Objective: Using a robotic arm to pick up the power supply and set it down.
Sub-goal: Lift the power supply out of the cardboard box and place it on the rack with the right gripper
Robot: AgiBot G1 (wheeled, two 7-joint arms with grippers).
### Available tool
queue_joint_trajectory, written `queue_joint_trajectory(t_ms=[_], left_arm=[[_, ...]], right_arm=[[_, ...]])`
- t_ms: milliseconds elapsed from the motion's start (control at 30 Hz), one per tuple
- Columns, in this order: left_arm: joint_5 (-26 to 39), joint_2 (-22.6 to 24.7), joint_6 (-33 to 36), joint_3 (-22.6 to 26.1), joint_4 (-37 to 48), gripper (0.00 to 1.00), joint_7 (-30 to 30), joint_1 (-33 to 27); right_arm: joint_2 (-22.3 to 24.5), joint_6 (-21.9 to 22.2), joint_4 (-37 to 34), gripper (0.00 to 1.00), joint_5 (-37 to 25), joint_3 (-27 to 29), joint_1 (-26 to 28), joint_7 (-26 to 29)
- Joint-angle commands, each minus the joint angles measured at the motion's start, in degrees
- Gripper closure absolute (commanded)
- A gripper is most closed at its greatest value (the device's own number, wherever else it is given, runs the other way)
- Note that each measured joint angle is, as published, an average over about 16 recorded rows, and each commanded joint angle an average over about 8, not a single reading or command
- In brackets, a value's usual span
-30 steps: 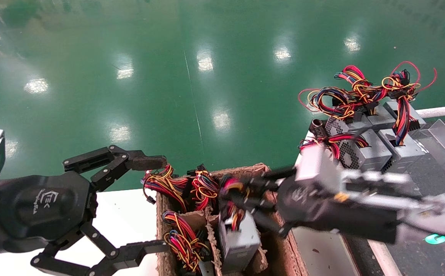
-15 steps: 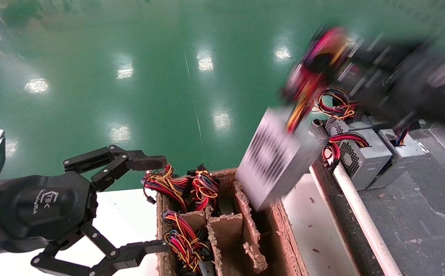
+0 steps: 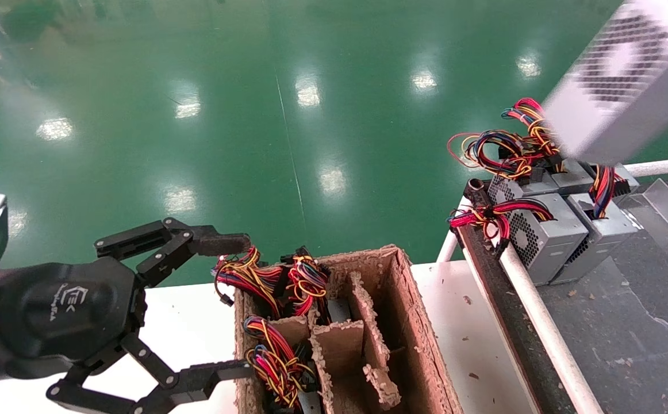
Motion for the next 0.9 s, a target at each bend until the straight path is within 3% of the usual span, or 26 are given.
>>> queue_joint_trajectory(t_ms=[33,367,900], left_arm=[[0.0,0.0,0.0,0.0,0.0,0.0,0.0,0.0],[0.0,0.0,0.0,0.0,0.0,0.0,0.0,0.0],[-0.1,0.0,0.0,0.1,0.0,0.0,0.1,0.0]], right_arm=[[1.7,1.4,-0.9,1.0,-2.1,0.3,0.6,-0.5],[5.4,1.4,-9.7,1.0,-8.1,-1.1,0.7,-4.2],[3.8,-4.3,-22.5,1.0,-10.4,-4.4,-4.2,-10.9]])
